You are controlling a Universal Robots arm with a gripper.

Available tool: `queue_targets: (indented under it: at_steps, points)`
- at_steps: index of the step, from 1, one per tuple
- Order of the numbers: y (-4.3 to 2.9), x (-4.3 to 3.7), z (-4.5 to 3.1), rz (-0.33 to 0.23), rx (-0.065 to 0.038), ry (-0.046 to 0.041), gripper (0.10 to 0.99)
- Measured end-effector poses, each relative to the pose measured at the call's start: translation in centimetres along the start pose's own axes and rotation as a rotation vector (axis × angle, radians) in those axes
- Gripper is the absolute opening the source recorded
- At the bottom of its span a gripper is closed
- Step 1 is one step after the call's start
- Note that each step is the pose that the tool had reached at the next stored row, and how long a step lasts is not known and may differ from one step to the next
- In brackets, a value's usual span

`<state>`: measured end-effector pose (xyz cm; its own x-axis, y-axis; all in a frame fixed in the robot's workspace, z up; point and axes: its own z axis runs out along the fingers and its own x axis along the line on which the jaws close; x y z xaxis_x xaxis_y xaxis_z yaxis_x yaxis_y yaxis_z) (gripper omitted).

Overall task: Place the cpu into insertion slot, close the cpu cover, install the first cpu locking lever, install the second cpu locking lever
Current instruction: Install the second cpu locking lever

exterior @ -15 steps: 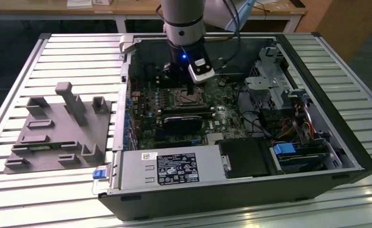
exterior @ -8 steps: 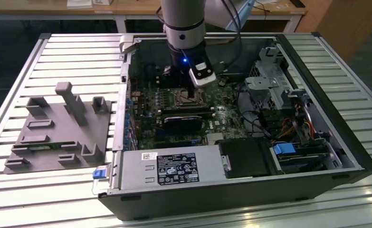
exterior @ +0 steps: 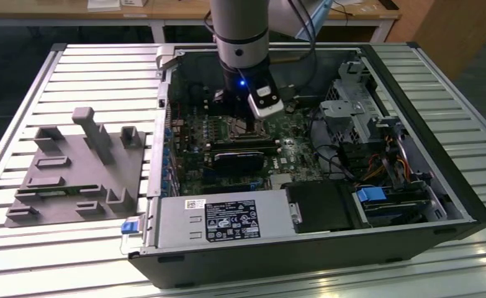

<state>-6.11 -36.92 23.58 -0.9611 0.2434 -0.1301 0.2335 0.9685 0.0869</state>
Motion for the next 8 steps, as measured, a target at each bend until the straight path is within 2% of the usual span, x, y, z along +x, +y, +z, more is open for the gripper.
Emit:
queue_targets:
  at_steps: [3,5,6,8]
  points:
    - [-0.30,-0.07,0.00,0.000,0.000,0.0011,0.106]
    - [-0.46,-0.11,0.02,0.000,0.002,0.0071,0.106]
    - [-0.52,-0.12,0.06,0.001,0.003,0.0126,0.106]
    - [-0.59,-0.12,0.15,0.002,0.008,0.0330,0.106]
